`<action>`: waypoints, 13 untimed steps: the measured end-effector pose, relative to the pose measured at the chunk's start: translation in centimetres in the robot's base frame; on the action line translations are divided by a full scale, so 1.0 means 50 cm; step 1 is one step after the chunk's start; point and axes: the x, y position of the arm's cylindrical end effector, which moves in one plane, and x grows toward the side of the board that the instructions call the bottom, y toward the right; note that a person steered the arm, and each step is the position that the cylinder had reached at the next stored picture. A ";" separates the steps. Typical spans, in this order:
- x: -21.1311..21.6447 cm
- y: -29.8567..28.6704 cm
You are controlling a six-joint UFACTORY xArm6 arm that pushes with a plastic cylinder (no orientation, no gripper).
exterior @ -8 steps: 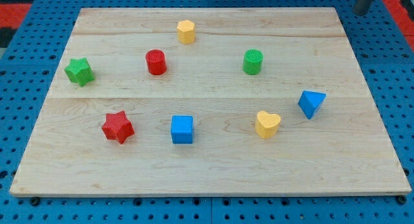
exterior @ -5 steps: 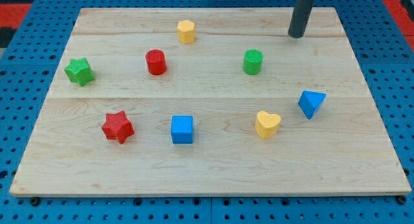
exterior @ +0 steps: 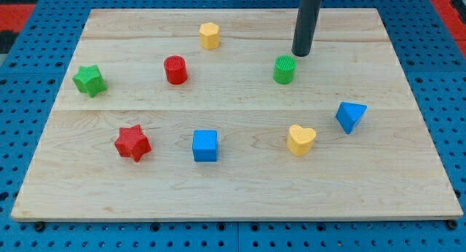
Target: Move the green circle to the top right of the yellow heart
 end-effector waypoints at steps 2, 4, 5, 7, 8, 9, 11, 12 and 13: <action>0.025 -0.058; 0.074 -0.133; 0.111 -0.089; 0.176 -0.042; 0.224 -0.025; 0.222 -0.015; 0.188 -0.015; 0.169 -0.061; 0.135 -0.060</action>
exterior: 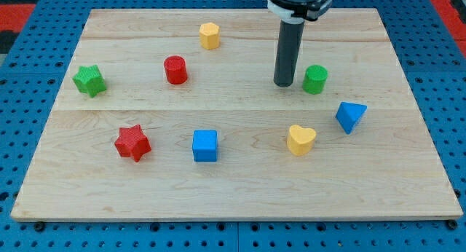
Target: Move the green circle to the top right of the yellow heart
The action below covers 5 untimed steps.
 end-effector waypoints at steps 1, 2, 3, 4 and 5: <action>-0.015 0.034; -0.017 0.037; -0.021 0.038; -0.065 0.033; -0.103 -0.068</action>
